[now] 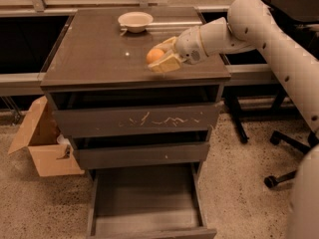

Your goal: Place orange into bottom drawer

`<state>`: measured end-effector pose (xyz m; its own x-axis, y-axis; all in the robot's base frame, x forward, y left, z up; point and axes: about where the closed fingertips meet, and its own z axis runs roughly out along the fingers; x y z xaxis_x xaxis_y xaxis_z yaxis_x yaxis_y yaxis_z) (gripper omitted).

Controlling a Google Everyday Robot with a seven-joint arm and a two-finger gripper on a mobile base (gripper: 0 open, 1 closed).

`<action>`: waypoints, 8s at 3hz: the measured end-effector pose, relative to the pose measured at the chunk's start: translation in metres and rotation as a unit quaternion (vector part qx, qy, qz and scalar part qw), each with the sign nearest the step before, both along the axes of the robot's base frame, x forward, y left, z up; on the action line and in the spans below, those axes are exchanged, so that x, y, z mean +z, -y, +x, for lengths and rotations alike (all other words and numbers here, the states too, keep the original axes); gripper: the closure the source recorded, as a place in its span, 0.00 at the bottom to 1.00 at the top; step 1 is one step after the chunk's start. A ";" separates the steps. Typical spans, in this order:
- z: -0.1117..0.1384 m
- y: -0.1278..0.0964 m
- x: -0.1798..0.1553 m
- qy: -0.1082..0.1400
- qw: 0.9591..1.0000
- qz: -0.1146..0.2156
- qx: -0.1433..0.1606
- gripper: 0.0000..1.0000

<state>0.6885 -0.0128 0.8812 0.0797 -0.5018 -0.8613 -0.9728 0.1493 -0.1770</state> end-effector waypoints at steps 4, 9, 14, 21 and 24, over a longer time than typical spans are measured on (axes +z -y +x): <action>-0.090 -0.006 -0.074 -0.025 0.999 -0.008 0.045 1.00; -0.168 0.078 -0.261 -0.111 0.993 -0.048 -0.005 1.00; -0.175 0.108 -0.491 -0.178 0.980 -0.088 -0.014 1.00; -0.137 0.044 -0.705 -0.234 0.967 -0.077 0.064 0.32; -0.133 0.097 -0.673 -0.209 0.978 -0.003 0.015 0.00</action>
Offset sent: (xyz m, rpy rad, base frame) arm -0.1071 0.0048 -0.0823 0.0622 0.0705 0.0958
